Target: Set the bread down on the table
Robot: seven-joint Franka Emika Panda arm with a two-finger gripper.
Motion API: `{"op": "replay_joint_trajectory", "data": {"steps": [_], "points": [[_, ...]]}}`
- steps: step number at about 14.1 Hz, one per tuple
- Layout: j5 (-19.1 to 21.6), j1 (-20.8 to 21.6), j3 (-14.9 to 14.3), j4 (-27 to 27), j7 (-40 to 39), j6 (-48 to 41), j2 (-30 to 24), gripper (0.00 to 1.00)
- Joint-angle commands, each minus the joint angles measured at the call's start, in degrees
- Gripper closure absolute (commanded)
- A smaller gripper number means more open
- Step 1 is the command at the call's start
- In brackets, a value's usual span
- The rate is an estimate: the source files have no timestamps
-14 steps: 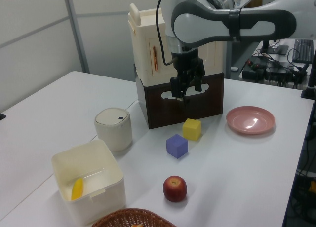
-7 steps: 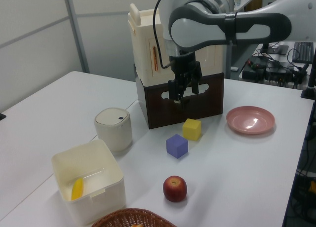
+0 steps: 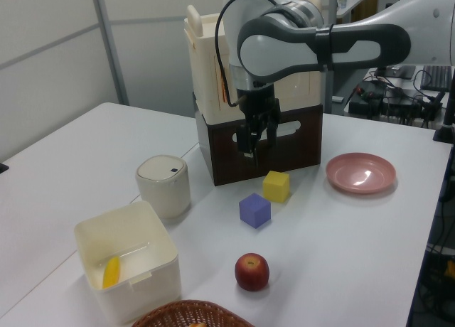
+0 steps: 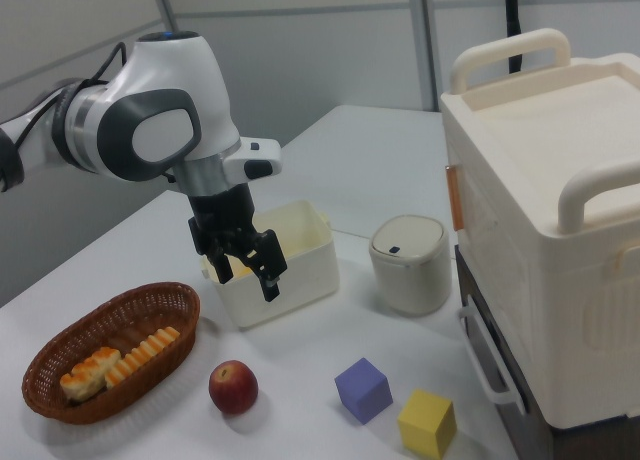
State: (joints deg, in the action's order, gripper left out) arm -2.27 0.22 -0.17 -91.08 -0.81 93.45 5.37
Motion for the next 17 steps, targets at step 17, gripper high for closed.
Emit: {"op": "replay_joint_trajectory", "data": {"steps": [17], "points": [[6.65, 19.72, 3.25, -5.43, 10.03, 0.85, 4.11, 0.00]]}}
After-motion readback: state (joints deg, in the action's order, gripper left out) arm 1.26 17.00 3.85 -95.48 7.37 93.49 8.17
